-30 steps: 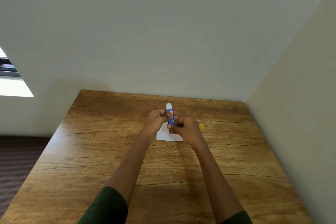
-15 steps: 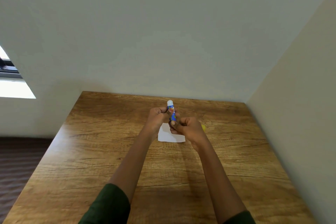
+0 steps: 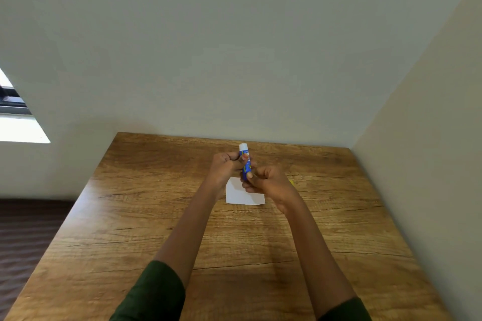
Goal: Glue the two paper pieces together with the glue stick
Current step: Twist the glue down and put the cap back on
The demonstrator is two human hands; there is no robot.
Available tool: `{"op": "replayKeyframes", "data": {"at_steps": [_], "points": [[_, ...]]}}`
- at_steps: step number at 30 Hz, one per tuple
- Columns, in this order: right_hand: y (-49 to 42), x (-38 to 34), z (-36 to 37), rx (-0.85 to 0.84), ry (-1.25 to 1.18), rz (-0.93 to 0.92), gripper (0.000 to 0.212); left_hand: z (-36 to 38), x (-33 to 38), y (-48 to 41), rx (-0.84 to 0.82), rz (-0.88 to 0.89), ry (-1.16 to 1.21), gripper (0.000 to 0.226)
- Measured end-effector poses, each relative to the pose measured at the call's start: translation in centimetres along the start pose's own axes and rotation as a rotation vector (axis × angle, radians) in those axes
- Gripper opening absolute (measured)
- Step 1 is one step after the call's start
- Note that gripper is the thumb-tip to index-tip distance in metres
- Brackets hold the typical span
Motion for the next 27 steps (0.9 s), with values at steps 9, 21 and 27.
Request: {"op": "replayKeyframes", "data": {"at_steps": [9,21,27], "points": [[0.2,0.0,-0.7,0.125,0.134,0.029,0.031,0.1,-0.4,0.0,-0.014,-0.010,0.020,0.013],[0.3,-0.6,-0.7,0.090,0.143,0.007,0.025,0.0,0.0,0.1,-0.001,-0.003,0.000,0.012],[0.4,-1.1,-1.0,0.232,0.235,-0.043,0.030,0.0,0.1,0.2,0.000,-0.009,0.023,0.018]]}}
Point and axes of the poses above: each hand's wrist, its own y-axis away from the middle knuckle, its own z-axis out of the palm, x = y × z, the point moved 7 cm from there along -y, towards the middle knuckle, and after that the axes turned 6 degrees about y, right-handed, at the moved point
